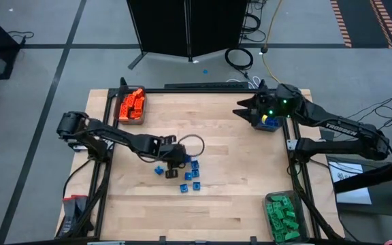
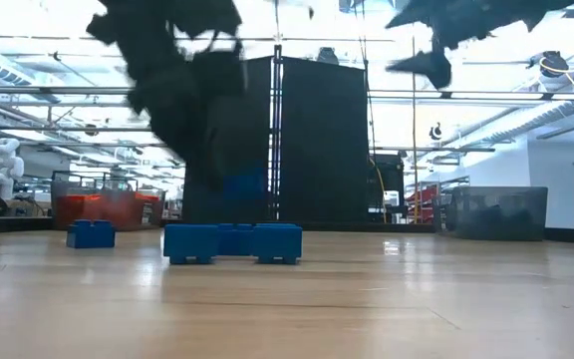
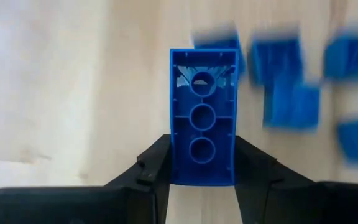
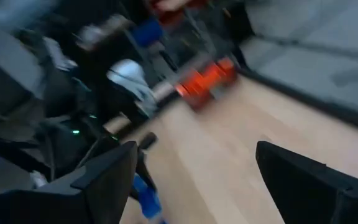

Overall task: Sort blocks
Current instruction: Put the blue game piece into the top right black bin

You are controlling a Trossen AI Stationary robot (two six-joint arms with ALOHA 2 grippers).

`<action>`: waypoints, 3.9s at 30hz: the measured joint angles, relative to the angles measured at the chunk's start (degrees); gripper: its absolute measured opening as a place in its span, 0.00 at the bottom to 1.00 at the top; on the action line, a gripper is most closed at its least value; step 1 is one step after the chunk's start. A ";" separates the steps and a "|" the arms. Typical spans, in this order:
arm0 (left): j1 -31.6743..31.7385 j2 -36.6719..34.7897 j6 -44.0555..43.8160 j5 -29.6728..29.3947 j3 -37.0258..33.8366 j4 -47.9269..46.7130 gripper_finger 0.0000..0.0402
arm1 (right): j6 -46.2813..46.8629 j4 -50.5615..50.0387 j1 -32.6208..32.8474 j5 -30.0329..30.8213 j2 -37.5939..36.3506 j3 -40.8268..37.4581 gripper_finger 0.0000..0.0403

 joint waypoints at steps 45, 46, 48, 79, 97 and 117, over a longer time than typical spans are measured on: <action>-3.54 -16.30 -2.96 -13.70 6.93 44.16 0.30 | -18.46 27.29 22.34 0.02 27.81 23.01 0.81; -3.54 -16.30 -2.98 -13.71 6.93 44.15 0.30 | -18.06 27.27 22.40 0.00 28.23 23.15 0.81; -3.54 -16.30 -2.98 -13.73 6.93 44.17 0.30 | -17.46 27.42 22.40 -0.04 29.09 23.68 0.81; -3.57 -16.33 -1.38 -15.49 6.95 39.94 0.56 | -22.39 22.85 22.21 -2.34 28.11 25.96 0.30; -1.10 -16.65 -18.41 -21.55 6.93 11.50 0.76 | -1.38 -39.25 7.05 51.89 12.65 23.08 0.30; -2.89 -16.63 -20.00 -20.48 6.93 3.03 0.76 | 18.94 -36.33 -18.54 34.88 14.57 5.75 0.30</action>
